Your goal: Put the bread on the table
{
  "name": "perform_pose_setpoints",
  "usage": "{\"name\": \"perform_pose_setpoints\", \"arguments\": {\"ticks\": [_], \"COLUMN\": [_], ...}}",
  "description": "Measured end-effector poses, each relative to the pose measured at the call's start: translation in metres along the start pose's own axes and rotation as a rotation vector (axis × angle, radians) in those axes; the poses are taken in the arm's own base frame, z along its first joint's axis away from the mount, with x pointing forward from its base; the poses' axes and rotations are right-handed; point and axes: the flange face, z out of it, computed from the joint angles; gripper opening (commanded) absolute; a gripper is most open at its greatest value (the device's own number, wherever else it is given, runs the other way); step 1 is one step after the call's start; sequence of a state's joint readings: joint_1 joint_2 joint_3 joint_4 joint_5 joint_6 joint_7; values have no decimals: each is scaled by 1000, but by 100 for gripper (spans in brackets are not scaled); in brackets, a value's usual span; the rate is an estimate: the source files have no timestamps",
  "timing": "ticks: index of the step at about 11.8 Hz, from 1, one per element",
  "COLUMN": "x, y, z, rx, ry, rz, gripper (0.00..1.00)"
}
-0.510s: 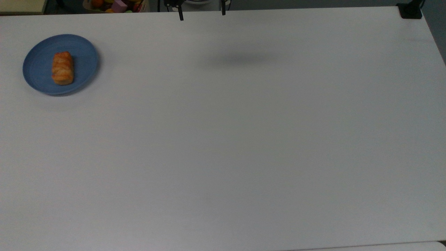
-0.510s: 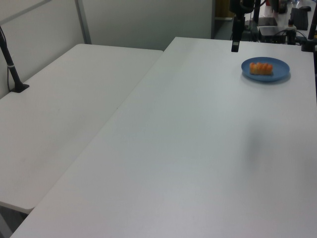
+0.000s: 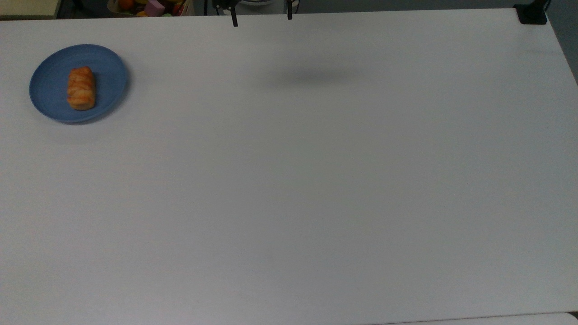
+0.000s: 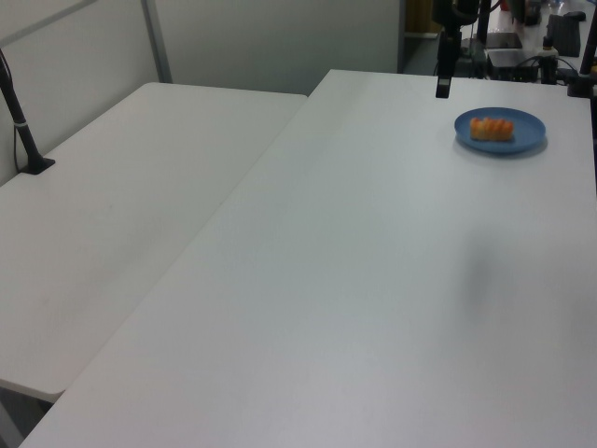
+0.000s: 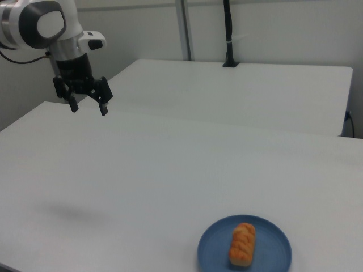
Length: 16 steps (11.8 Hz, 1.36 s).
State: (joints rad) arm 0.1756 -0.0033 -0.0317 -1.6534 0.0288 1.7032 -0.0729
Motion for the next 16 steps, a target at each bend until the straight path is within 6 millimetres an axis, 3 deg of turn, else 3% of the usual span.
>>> {"name": "perform_pose_setpoints", "arguments": {"ticks": [5,8,11,13,16], "x": [0,-4,-14,-18,-29], "y": [0,11,37,54,106], "z": [0,3,4,5,2], "rx": [0,3,16,19,15], "ry": [-1,-30,-79,-89,-84], "rz": [-2,-65,-206,-201,-122], "gripper": [100,100,100,100,100]}}
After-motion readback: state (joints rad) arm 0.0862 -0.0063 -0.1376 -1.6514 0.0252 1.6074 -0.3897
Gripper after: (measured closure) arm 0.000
